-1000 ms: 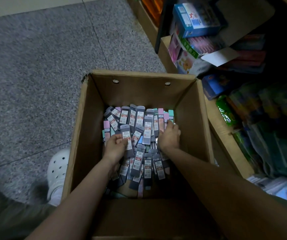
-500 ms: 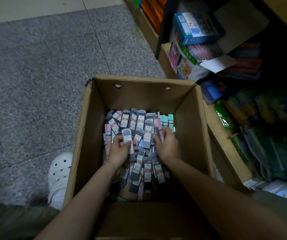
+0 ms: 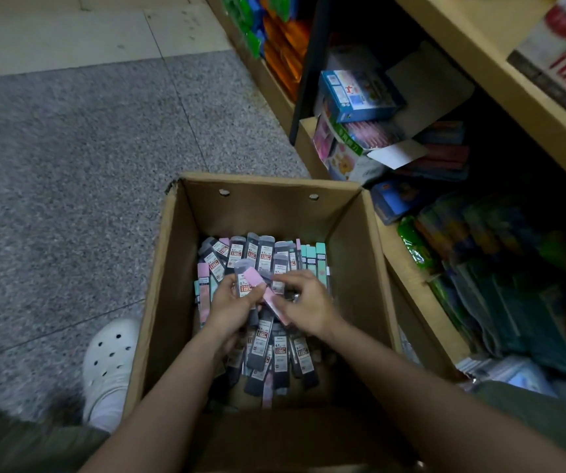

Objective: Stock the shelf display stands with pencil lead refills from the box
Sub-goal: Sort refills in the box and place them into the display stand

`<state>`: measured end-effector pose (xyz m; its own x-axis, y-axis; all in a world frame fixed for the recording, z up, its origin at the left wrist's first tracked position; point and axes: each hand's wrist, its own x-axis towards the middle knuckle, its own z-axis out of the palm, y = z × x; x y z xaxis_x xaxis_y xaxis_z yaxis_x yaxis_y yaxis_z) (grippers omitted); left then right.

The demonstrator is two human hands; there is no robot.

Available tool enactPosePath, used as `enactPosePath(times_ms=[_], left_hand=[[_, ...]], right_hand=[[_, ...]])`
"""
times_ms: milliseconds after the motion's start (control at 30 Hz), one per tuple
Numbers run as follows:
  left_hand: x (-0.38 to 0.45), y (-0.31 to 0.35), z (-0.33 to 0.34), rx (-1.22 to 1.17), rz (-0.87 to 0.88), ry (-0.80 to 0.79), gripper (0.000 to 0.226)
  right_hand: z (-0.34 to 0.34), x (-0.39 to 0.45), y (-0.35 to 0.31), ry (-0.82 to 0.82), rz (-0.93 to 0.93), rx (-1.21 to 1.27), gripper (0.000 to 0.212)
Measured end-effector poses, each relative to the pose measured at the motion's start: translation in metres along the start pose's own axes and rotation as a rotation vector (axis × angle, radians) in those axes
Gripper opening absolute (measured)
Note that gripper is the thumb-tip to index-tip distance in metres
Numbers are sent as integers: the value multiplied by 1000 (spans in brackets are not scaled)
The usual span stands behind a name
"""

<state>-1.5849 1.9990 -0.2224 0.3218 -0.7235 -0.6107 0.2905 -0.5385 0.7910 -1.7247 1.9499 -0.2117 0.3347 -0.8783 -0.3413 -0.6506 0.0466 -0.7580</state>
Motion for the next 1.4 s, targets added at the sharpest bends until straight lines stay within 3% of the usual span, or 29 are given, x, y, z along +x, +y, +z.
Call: enactPosePath(times_ms=[133,300,433,567,600,767,833,933,1033,1133,1267,1300,1400], left_hand=[[13,0,-10,24,-14,10,23],[24,6,-14,52,-37,0,36],[26,7,-17,43,-35,-19,32],[20,14,-17,40,6,14,21],[17,18,-16,32,20,18,21],[-17,56,-3,31,110,15,21],[-34,79,6,51,161,-14,15],[-57,125,22,113,253,-121,18],[-82,178,41,173,298,-270,26],[-110,221,66,215,337,-440,20],[-147,251,105,337,429,-533,18],[-156,255,113,351,448,-566,19],[-175,260,136,331,462,-633,21]], right_hand=[[-20,47,14,265,216,-107,39],[-6,79,23,227,344,-210,47],[1,84,22,206,406,-275,28],[-9,69,7,248,473,-24,12],[-14,62,0,253,463,76,4],[-36,10,-47,147,360,689,21],[-52,-9,-66,114,288,780,30],[-89,-35,-95,118,165,726,34],[-134,-61,-123,176,67,691,22],[-183,-91,-145,281,-30,621,16],[-239,-126,-153,431,-132,465,5],[-248,-133,-154,468,-149,423,5],[-273,-151,-153,559,-179,342,39]])
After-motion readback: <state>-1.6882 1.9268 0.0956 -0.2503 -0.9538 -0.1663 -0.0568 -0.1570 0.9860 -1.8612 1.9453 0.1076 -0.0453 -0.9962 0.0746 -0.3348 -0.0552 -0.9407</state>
